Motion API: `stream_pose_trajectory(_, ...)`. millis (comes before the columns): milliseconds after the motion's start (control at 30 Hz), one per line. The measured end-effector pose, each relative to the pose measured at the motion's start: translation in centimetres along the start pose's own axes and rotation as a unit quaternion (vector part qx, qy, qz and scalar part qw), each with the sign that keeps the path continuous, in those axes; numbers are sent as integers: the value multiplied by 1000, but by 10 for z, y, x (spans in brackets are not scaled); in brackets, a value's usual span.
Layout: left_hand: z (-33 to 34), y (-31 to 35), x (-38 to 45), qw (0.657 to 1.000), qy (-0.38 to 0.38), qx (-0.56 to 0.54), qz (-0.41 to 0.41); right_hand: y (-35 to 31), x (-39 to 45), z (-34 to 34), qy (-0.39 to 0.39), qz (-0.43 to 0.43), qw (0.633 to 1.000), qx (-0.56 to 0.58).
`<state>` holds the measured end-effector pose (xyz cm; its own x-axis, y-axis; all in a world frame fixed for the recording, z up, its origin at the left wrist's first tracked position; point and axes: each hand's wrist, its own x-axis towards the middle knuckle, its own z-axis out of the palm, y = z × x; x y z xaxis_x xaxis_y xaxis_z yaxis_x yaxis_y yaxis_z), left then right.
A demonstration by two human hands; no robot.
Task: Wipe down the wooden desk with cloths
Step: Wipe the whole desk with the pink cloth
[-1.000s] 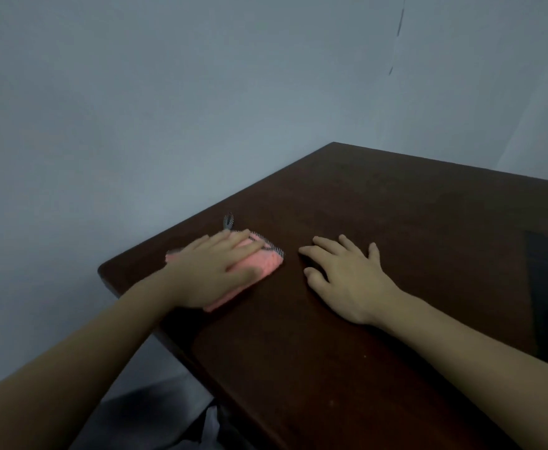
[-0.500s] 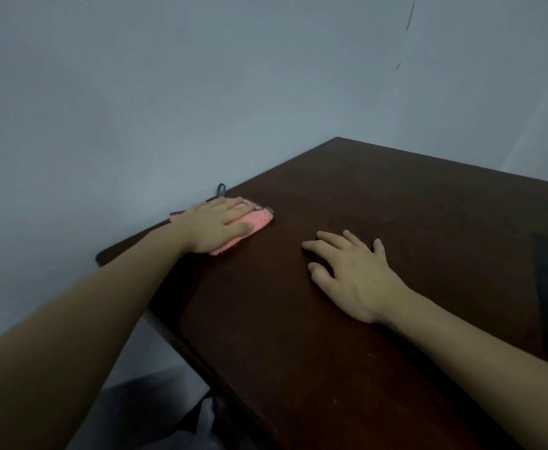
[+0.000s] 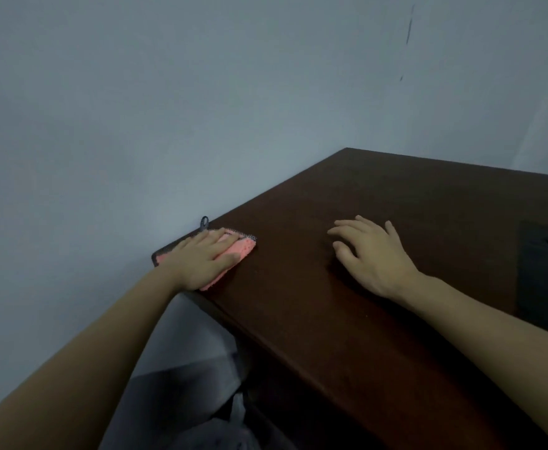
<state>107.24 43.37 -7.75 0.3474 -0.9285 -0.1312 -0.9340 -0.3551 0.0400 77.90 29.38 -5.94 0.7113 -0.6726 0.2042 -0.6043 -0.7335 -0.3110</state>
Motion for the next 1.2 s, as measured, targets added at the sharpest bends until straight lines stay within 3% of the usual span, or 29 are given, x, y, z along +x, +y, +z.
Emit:
stream_pose_trajectory(100,3,23,-20,1000,-9,-8,14,6,-27,-12,19,10,1000,20)
stream_pose_trajectory(333,13,106,-49,996,-13,13,83,39,-86,-42,-18,49,999,-10)
stream_pose_trajectory(733,11,256,-51,989,-26,4,147,112,-182,-93,22,132,991,-19)
stream_pose_trajectory(1033,22,377,-72,962,-35,5,270,159,-229,-117,63,188,980,-27)
stream_pose_trajectory(1200,12,377,-80,957,-43,-65,278,159,-240,-118,56,204,977,-25)
